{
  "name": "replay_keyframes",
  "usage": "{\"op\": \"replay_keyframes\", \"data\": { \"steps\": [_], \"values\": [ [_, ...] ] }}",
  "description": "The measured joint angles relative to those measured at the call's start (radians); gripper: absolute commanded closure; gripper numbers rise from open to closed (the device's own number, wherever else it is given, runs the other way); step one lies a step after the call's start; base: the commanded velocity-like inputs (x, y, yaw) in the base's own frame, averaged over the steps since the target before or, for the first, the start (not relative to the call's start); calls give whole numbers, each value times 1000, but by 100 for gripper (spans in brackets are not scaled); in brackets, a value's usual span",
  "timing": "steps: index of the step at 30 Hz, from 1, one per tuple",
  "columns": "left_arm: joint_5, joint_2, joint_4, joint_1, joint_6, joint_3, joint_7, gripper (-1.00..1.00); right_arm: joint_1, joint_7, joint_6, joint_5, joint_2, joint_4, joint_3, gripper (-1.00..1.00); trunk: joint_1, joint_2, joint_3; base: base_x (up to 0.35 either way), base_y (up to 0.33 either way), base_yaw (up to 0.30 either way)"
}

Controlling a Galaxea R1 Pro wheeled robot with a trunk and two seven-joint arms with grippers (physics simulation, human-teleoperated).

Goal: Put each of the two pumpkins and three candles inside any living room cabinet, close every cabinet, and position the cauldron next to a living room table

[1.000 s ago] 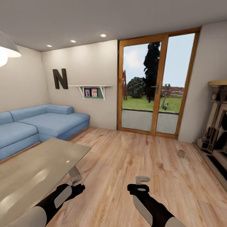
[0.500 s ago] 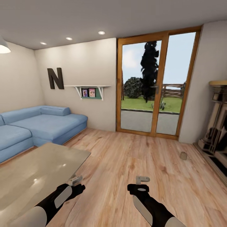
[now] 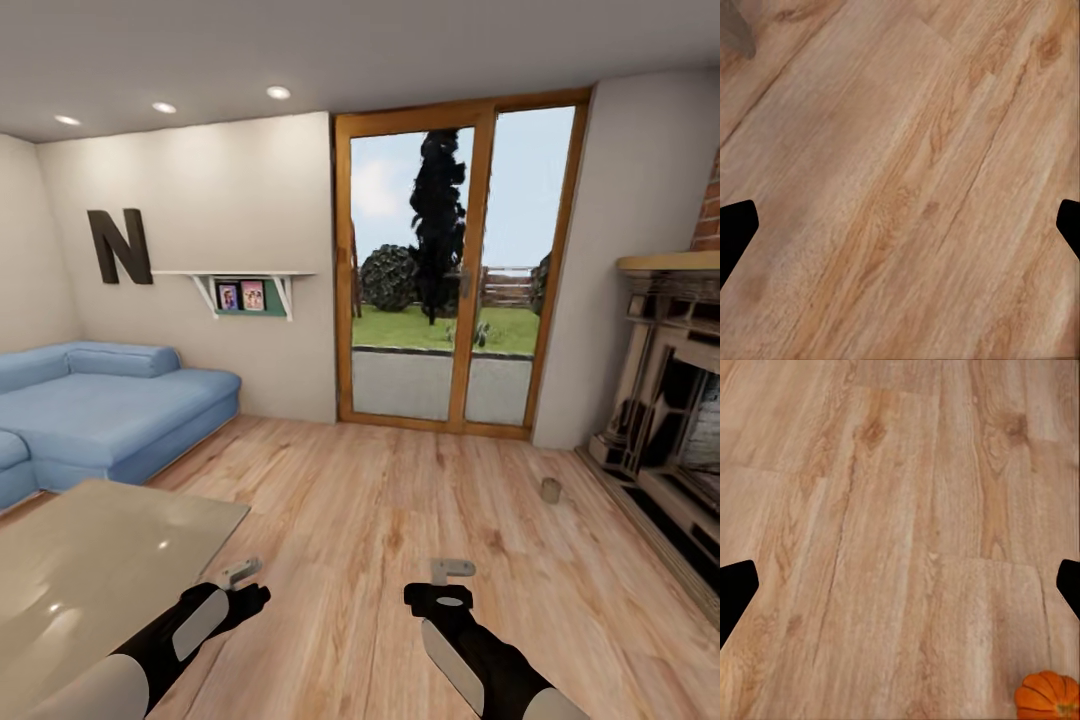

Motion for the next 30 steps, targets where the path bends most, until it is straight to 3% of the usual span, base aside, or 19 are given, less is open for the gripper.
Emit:
{"op": "replay_keyframes", "data": {
  "steps": [10,17,30],
  "values": [
    [-2,1,0,0,0,0,0,-100,0,0,0,-1,0,0,0,-100,0,0,0,7,9,-292],
    [2,2,0,0,0,0,1,-100,0,1,0,0,0,0,0,-100,0,0,0,59,232,-159],
    [-1,0,0,0,0,-1,0,-100,0,0,0,-2,0,0,0,-100,-1,0,0,290,129,-63]
  ]
}}
